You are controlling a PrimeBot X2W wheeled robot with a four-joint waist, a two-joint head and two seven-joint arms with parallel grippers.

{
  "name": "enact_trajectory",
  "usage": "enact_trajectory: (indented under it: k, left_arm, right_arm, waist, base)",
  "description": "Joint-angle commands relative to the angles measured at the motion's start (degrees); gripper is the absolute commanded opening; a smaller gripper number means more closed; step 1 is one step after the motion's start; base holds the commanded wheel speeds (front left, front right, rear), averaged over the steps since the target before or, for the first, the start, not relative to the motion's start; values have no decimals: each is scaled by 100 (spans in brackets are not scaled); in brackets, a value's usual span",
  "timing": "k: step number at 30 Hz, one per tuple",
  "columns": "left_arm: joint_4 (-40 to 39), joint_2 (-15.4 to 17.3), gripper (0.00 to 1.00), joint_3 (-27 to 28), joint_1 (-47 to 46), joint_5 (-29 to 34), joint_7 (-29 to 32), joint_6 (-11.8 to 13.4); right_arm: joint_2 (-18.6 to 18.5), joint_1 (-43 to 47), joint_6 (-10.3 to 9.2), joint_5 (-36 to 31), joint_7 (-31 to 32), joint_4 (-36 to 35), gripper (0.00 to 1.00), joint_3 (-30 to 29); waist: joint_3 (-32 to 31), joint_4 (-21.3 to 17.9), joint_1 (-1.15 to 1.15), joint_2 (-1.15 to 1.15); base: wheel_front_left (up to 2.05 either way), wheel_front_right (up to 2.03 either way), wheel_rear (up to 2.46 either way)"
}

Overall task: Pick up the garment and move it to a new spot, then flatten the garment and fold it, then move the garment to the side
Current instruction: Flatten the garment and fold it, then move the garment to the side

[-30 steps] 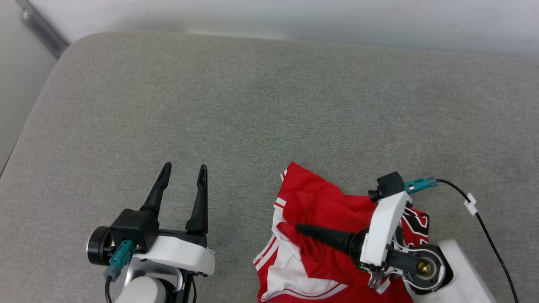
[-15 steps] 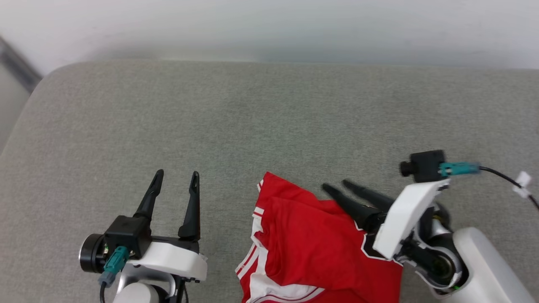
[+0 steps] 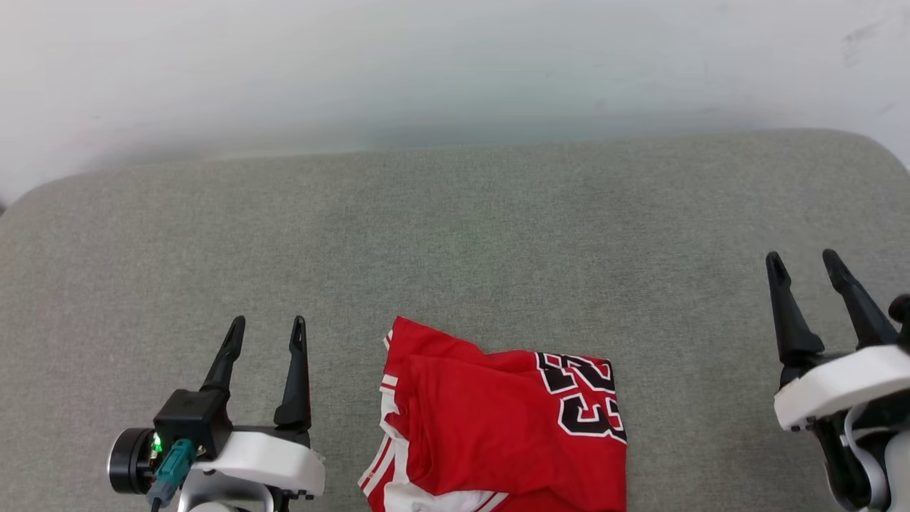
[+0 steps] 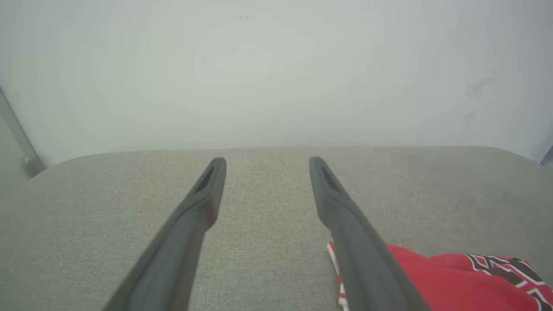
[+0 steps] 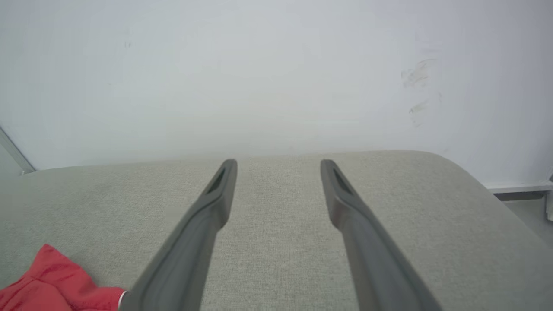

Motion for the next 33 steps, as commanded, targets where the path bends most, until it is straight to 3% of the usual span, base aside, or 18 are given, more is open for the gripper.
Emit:
enact_trajectory:
  k: [1, 15, 33]
  left_arm:
    - [-10, 19, 100, 48, 131, 69, -12, 21]
    - [-101, -116, 100, 415, 1063, 160, -12, 74]
    - [-63, -161, 100, 496, 939, 335, -12, -53]
  right_arm:
    - [114, 223, -2, -271, -113, -228, 100, -119]
    - [623, 1602, -2, -826, 183, -1356, 100, -56]
    - [735, 1728, -2, -790, 624, -1733, 100, -246]
  waist:
    - [-113, -53, 0, 0]
    - [-672, -14, 0, 0]
    - [-604, 87, 0, 0]
  base:
    - [0, 0, 0]
    - [0, 0, 0]
    - [0, 0, 0]
